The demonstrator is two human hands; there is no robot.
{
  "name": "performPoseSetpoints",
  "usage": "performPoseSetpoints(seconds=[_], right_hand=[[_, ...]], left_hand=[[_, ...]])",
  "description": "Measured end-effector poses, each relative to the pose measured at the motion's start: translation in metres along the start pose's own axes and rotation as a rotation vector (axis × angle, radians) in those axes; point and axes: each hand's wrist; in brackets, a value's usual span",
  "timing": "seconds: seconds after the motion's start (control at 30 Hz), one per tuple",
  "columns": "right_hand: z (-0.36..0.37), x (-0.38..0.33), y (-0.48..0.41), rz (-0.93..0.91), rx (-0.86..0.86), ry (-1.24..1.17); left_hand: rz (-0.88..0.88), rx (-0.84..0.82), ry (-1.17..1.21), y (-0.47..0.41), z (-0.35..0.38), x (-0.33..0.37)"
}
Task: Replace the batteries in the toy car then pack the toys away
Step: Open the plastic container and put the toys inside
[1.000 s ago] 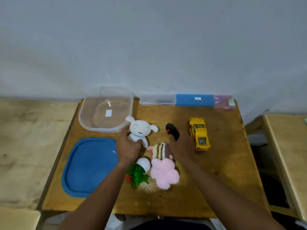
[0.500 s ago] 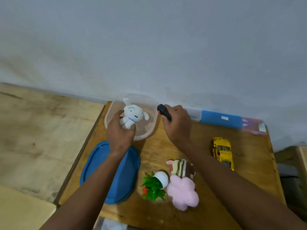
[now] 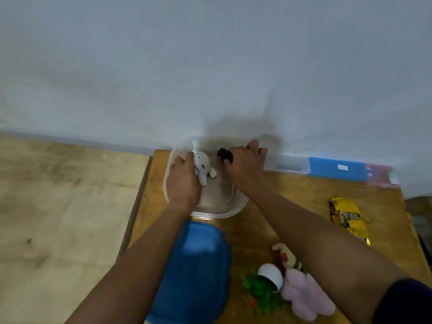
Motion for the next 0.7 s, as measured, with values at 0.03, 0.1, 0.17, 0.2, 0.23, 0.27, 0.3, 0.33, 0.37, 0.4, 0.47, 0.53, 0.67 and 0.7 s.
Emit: performPoseSetpoints(seconds=[0.03,0.1,0.17,0.2,0.23,0.27,0.3,0.33,0.37,0.4,0.47,0.53,0.67,0.7], right_hand=[[0.004,0.0,-0.002,0.007,-0.008,0.015],[0.009,0.0,-0.005,0.024,-0.045,0.026],[0.013,0.0,-0.006,0.025,-0.072,0.039],[0.014,0.001,-0.006,0.018,-0.074,0.032],[0.014,0.002,-0.004,0.007,-0.067,0.008],[0.013,0.003,-0.001,-0.007,-0.05,-0.036],[0.01,0.005,0.002,-0.017,-0.024,-0.097],[0.007,0.007,0.007,-0.025,0.016,-0.168],[0.002,0.011,0.014,-0.03,0.067,-0.232],[-0.001,0.016,0.022,-0.03,0.115,-0.278],[-0.011,0.027,0.044,-0.021,0.19,-0.319],[-0.02,0.042,0.073,-0.001,0.222,-0.357],[-0.034,0.084,0.139,0.031,-0.033,-0.336],[-0.036,0.096,0.157,0.028,-0.127,-0.322]], left_hand=[[0.015,-0.008,-0.023,-0.002,0.003,-0.001],[0.031,-0.035,-0.064,-0.004,0.008,-0.003],[0.016,-0.06,-0.076,-0.005,0.011,-0.004],[0.01,-0.064,-0.079,-0.005,0.012,-0.004],[0.01,-0.061,-0.082,-0.003,0.013,-0.003],[0.017,-0.048,-0.082,-0.001,0.013,-0.003],[0.03,-0.029,-0.085,0.002,0.013,-0.002],[0.049,-0.007,-0.087,0.007,0.013,-0.001],[0.069,0.017,-0.082,0.013,0.011,0.001],[0.089,0.04,-0.067,0.02,0.01,0.003],[0.119,0.079,-0.013,0.041,0.008,0.01],[0.158,0.113,0.032,0.068,0.008,0.018],[0.237,0.169,0.08,0.136,0.014,0.037],[0.241,0.16,0.079,0.153,0.018,0.041]])
Point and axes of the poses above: each hand's wrist, its own y-axis away from the middle knuckle, its own z-axis out of the palm, x = y × z, and after that the axes turned 5 degrees about -z, right-handed
